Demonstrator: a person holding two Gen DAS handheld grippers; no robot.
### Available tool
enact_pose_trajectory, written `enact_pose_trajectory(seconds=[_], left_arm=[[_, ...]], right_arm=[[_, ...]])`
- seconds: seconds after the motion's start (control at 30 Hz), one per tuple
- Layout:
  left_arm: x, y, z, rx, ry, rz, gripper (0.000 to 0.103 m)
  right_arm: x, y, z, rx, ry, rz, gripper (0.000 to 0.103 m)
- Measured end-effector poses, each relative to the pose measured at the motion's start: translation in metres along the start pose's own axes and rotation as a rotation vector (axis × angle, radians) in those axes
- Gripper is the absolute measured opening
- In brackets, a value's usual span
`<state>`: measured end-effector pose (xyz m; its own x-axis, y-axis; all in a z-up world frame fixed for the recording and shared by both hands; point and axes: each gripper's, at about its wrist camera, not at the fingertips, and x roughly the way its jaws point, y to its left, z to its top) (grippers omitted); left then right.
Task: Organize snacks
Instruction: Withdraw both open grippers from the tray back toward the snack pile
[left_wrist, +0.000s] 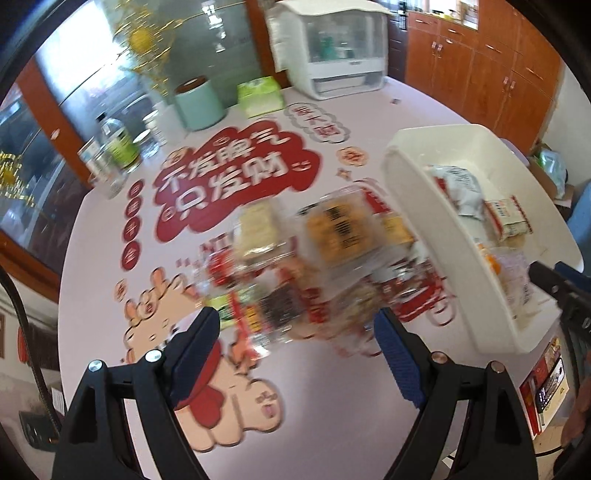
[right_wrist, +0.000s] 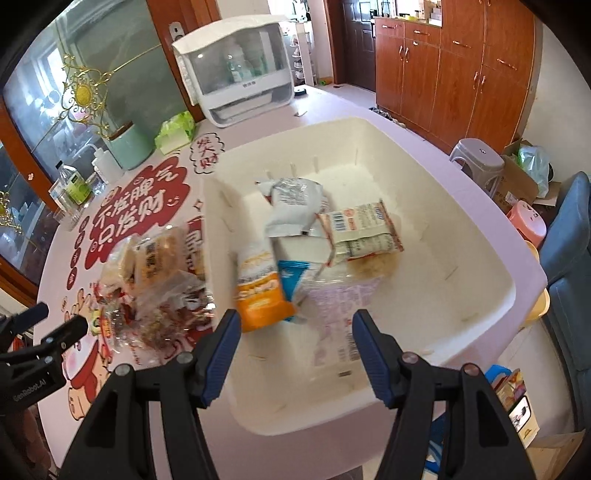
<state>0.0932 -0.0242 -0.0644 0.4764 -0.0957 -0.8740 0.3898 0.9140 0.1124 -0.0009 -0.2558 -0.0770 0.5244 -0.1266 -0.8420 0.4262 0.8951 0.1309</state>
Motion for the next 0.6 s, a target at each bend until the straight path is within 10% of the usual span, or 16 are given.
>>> enact_pose_trajectory(seconds=[0.6], left_arm=[[0.011,0.122,-0.005,-0.172,-0.011,-0.003,0.085]], right_arm=[[-0.012,0.114,0.002,-0.187,-0.008,0.093,0.063]])
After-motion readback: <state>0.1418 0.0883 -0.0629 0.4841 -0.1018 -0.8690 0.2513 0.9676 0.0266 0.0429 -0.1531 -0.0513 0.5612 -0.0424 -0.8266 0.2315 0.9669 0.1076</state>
